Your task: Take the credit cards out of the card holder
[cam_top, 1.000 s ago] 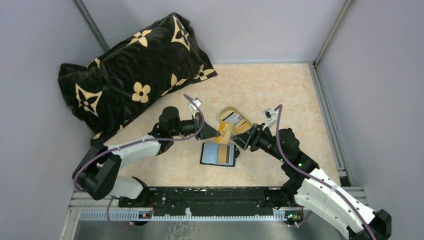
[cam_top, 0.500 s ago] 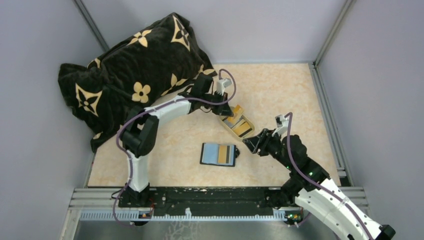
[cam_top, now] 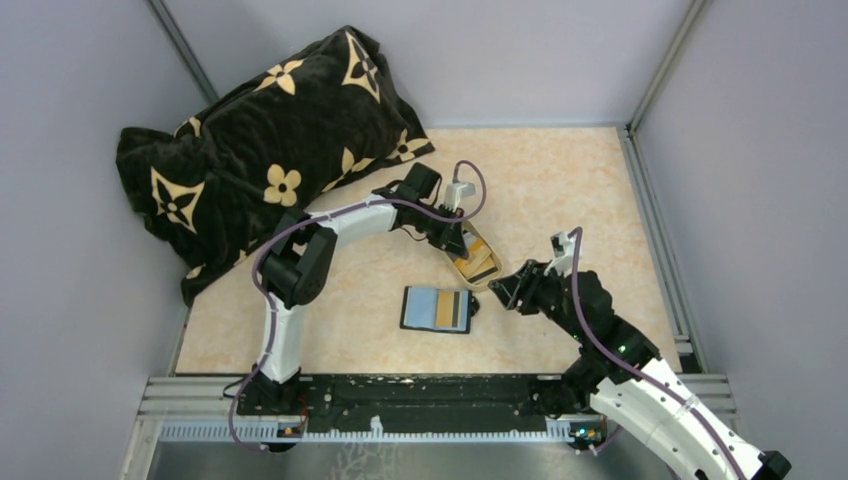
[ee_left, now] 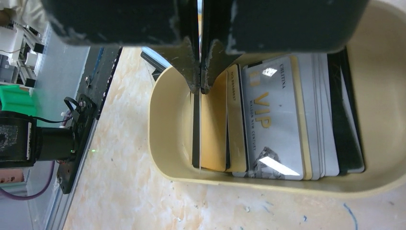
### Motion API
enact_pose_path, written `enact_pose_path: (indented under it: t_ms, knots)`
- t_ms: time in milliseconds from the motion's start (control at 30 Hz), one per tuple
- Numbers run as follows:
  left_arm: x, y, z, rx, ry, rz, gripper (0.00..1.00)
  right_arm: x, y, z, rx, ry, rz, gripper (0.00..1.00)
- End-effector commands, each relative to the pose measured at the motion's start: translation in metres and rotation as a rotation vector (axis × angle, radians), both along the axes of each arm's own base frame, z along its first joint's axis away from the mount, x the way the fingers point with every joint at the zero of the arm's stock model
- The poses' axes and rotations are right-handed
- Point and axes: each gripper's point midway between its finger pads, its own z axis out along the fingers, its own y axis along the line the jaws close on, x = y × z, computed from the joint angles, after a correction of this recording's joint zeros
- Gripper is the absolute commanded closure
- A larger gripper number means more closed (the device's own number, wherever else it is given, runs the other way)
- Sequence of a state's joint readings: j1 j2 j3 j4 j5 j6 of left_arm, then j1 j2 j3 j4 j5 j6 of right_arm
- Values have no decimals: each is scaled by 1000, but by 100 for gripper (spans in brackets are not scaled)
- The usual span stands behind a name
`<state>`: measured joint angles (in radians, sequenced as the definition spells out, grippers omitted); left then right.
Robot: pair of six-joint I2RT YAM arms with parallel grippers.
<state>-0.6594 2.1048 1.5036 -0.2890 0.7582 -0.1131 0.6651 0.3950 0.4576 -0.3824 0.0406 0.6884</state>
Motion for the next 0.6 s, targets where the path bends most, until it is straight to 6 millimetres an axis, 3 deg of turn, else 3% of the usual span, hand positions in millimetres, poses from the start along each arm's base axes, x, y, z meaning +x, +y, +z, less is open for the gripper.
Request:
enact_pose_path:
  t_ms: [0, 400, 467, 500, 567]
  knots:
    - [-3, -11, 8, -19, -2, -66, 100, 5, 1, 6, 16, -33, -5, 54]
    - [-12, -8, -9, 55, 6, -169, 100, 4, 0, 1, -9, -28, 1, 54]
    - [-12, -8, -9, 58, 1, -171, 92, 5, 0, 1, -11, -28, 2, 54]
    - [-11, -8, -9, 62, 0, -170, 81, 5, 0, 1, -11, -27, 3, 54]
    - [-10, -9, -7, 58, 1, -165, 71, 4, 1, 0, -12, -26, 8, 54]
